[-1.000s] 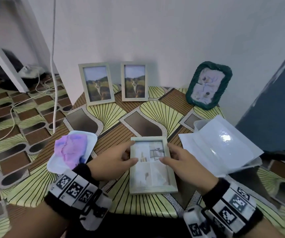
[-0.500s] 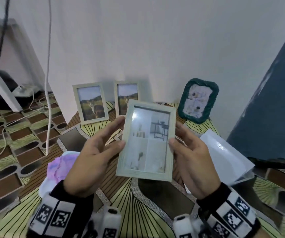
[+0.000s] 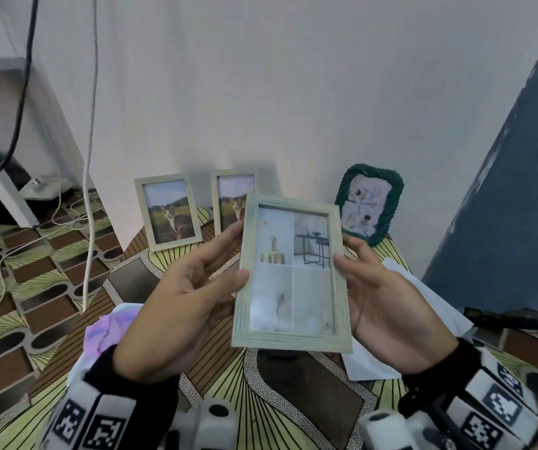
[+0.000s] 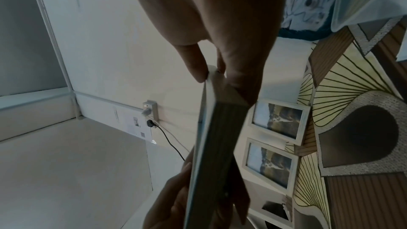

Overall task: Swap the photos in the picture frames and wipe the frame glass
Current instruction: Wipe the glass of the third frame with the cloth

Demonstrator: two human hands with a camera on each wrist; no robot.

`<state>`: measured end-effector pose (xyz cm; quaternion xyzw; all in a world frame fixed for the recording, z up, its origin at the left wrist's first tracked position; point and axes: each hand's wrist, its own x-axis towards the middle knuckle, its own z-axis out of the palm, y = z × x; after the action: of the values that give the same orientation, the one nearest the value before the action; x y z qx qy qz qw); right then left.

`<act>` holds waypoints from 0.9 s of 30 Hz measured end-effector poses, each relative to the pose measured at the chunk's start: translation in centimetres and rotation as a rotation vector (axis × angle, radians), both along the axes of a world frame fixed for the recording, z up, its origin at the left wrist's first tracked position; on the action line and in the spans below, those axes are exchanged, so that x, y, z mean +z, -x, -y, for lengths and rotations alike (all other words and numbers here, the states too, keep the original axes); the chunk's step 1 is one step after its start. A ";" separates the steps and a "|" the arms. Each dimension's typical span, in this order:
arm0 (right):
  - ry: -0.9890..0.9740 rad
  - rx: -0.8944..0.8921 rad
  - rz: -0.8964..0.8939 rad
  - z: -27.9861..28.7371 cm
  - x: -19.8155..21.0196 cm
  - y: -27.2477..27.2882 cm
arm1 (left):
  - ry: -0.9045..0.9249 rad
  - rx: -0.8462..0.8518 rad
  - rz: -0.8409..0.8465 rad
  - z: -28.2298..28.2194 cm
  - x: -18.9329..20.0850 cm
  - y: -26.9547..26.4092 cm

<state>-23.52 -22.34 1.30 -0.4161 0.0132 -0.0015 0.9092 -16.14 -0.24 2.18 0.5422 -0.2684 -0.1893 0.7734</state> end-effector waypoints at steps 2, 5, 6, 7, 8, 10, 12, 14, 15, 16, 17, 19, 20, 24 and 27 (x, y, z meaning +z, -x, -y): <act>-0.011 0.024 -0.008 0.1 0.1 0.1 | -0.006 -0.014 -0.056 0.0 -0.3 -0.1; 0.004 0.019 -0.048 0.2 0.1 0.1 | -0.022 -0.025 -0.085 0.0 -0.7 -0.3; 0.012 0.014 -0.065 0.2 0.1 0.0 | -0.027 -0.031 -0.092 -0.1 -0.8 -0.4; 0.021 0.006 -0.085 0.3 0.1 -0.1 | -0.035 -0.038 -0.097 0.0 -0.9 -0.5; 0.030 -0.005 -0.105 0.4 0.0 -0.2 | -0.045 -0.044 -0.099 0.0 -1.0 -0.6; 0.048 -0.028 -0.147 0.6 -0.1 -0.5 | -0.068 -0.052 -0.102 0.2 -1.2 -0.7; 0.065 -0.056 -0.189 0.8 -0.4 -0.9 | -0.095 -0.055 -0.109 0.5 -1.5 -0.9; 0.078 -0.086 -0.229 0.9 -0.7 -1.3 | -0.128 -0.055 -0.120 0.8 -1.7 -1.2; 0.081 -0.098 -0.244 1.0 -0.8 -1.5 | -0.148 -0.055 -0.122 1.0 -1.8 -1.4; 0.084 -0.110 -0.256 1.1 -0.9 -1.8 | -0.169 -0.057 -0.120 1.1 -1.8 -1.5; 0.092 -0.124 -0.265 1.2 -0.8 -2.0 | -0.186 -0.062 -0.114 1.3 -1.8 -1.7; 0.124 -0.156 -0.268 1.4 -0.5 -2.8 | -0.198 -0.066 -0.088 1.6 -1.6 -2.4; 0.145 -0.176 -0.257 1.5 -0.2 -3.2 | -0.200 -0.057 -0.067 1.8 -1.4 -2.9; 0.257 -0.237 -0.142 2.2 2.1 -5.5 | -0.193 -0.003 0.029 3.1 0.2 -5.7; 0.410 -0.375 -0.056 3.2 4.2 -8.1 | -0.199 0.010 0.129 4.9 2.2 -8.2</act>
<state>-15.43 -25.52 5.51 -0.5818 0.1145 -0.1610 0.7890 -7.91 -5.12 4.37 0.6288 -0.2948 -0.1760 0.6976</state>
